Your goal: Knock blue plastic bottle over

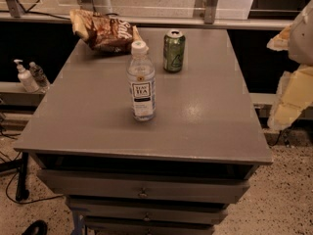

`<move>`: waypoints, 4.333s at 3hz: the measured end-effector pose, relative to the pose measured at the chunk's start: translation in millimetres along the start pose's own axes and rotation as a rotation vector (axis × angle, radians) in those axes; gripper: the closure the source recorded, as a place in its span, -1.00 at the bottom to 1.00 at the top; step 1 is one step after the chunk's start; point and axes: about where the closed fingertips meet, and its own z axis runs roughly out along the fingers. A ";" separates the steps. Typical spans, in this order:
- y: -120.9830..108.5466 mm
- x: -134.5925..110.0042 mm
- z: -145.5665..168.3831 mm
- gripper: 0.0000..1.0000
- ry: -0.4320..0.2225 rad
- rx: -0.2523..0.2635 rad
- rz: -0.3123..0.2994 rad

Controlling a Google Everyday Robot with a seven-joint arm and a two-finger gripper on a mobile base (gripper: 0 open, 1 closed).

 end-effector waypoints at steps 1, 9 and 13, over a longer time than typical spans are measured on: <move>0.0 0.0 0.0 -1.00 0.000 0.000 0.000; -1.5 -135.7 61.7 -1.00 -0.674 -0.165 0.273; 18.6 -219.5 99.7 -1.00 -0.944 -0.182 0.154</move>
Offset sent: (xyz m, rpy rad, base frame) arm 0.0030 0.0024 -0.0048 0.0489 -0.0091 0.0017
